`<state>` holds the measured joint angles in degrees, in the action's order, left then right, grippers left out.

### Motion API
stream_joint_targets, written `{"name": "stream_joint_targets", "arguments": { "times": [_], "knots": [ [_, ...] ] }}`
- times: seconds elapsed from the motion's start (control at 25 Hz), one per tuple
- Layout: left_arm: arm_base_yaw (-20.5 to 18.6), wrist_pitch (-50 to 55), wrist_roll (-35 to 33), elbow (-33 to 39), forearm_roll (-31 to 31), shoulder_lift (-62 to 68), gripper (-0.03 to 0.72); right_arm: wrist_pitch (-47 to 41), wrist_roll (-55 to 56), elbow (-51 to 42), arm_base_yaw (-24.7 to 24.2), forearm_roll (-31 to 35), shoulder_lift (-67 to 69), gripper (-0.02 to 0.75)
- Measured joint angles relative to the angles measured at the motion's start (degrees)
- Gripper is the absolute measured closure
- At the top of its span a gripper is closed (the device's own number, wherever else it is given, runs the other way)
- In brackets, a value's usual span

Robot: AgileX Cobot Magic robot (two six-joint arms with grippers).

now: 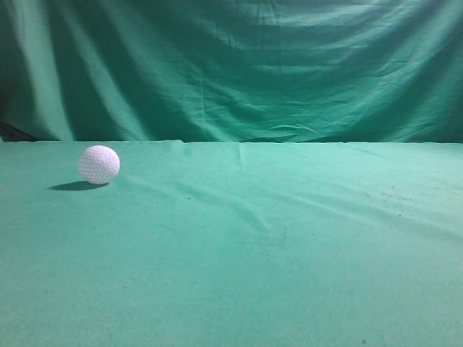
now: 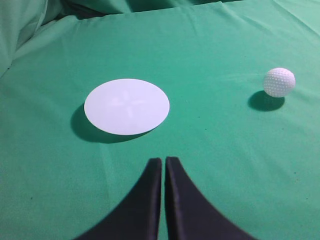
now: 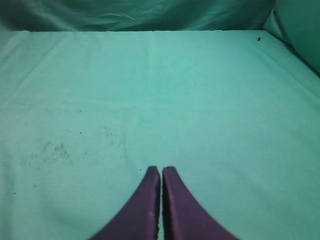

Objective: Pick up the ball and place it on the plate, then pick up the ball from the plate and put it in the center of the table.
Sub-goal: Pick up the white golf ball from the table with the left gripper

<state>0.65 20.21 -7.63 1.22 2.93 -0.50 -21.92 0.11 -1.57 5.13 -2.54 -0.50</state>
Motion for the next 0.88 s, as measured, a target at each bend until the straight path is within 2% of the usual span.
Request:
{"name": "stream_joint_targets", "arguments": {
  "times": [0.88],
  "knots": [
    [0.0, -1.5, 0.0, 0.0, 0.7, 0.0, 0.688, 0.0, 0.0, 0.0, 0.0, 0.0, 0.0, 0.738]
  ]
}}
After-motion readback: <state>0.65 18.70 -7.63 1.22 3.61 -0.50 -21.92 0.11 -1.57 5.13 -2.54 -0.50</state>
